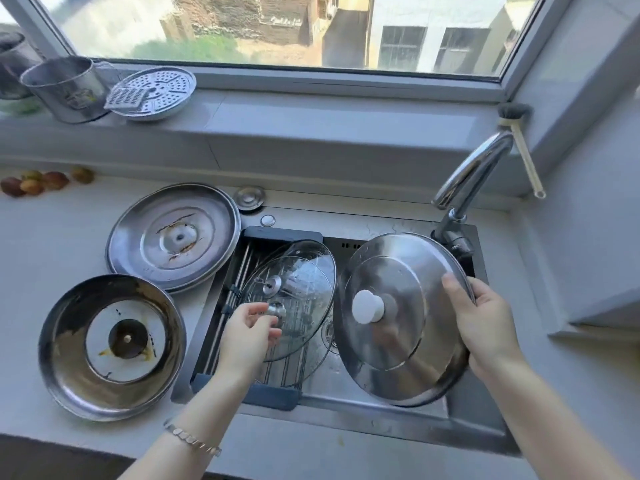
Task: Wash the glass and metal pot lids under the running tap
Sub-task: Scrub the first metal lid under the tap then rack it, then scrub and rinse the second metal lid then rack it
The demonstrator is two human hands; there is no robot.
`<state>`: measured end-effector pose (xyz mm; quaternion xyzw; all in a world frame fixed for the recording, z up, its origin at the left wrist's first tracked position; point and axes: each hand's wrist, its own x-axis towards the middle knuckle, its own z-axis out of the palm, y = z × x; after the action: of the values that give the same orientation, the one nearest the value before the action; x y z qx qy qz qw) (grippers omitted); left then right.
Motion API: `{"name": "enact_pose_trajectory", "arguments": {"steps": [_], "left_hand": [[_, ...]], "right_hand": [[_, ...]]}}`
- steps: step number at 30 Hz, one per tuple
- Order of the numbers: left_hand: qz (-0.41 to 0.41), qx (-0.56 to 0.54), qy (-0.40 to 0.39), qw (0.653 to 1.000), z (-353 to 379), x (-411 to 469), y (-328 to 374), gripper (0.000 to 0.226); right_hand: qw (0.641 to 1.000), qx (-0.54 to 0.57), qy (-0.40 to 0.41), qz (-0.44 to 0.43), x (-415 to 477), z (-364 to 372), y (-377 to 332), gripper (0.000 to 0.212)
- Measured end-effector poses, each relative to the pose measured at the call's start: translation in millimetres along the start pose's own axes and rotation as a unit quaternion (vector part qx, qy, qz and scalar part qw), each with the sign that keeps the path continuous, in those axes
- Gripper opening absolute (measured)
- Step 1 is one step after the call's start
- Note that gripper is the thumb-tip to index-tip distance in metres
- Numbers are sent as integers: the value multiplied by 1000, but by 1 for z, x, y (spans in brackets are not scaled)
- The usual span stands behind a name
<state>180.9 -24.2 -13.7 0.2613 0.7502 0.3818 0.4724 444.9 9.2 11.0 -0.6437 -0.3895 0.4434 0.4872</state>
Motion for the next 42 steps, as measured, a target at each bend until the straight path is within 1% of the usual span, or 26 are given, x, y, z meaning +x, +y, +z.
{"name": "enact_pose_trajectory", "arguments": {"steps": [1,2,4,5,7,10,13,15,18,19,22,24,26,28,30,32,33,35,37,38,39,40,41,42], "left_hand": [[-2,-7,10,1000,-8,4,-3,17],[-5,-14,16,1000,-16,7,-5,17],[-13,-28,26,999,-30,13,-11,16],[-17,-34,31,999,-35,15,-13,15],[-27,-42,34,998,-43,20,-18,15],[-31,-40,35,998,-52,25,-21,16],[-31,-39,39,998,-60,30,-22,16],[-28,-34,40,998,-65,32,-22,15],[-24,-21,33,999,-74,33,-23,16],[-24,-19,31,999,-77,33,-24,15],[-27,-19,31,999,-83,34,-28,15],[-31,-18,30,999,-85,35,-30,16],[-30,-16,24,999,-87,36,-31,16],[-30,-18,24,999,-90,37,-32,15],[-29,-20,31,999,-92,40,-34,14],[-29,-19,32,999,-93,42,-35,13],[-29,-15,32,999,-94,42,-35,13],[-24,7,25,999,-94,42,-38,14],[-1,66,14,998,-96,44,-40,16],[26,115,2,993,-98,46,-39,18],[83,191,-5,978,-102,49,-38,20],[192,304,4,933,-108,57,-36,22],[313,422,22,850,-114,68,-32,28],[402,529,31,746,-120,79,-26,40]], "right_hand": [[1000,-8,5,-8,-1,5,-6,40],[999,-24,0,-24,-4,10,-16,37],[994,-68,-32,-77,-16,21,-43,20],[990,-82,-50,-102,-23,27,-58,16],[985,-82,-80,-130,-34,42,-82,14],[983,-64,-105,-134,-34,74,-90,16],[990,-38,-113,-75,-23,113,-61,23],[995,-19,-96,0,-16,137,-29,27],[993,6,-74,93,-14,162,17,25],[991,11,-67,111,-15,168,30,25],[988,2,-55,144,-22,180,58,32],[985,-22,-61,158,-28,185,69,29],[983,-69,-85,145,-35,189,71,25],[971,-181,-111,105,-38,188,69,27],[930,-341,-124,62,-38,184,64,35],[885,-446,-131,40,-34,178,60,41],[869,-473,-138,37,-32,175,58,41],[855,-492,-161,38,-30,171,53,42],[856,-485,-176,32,-29,169,49,44],[859,-477,-184,22,-28,168,45,44],[861,-470,-193,6,-28,168,42,44],[862,-464,-204,-9,-28,167,38,42],[862,-459,-214,-21,-27,167,36,40],[862,-455,-221,-30,-27,168,34,36]]}}
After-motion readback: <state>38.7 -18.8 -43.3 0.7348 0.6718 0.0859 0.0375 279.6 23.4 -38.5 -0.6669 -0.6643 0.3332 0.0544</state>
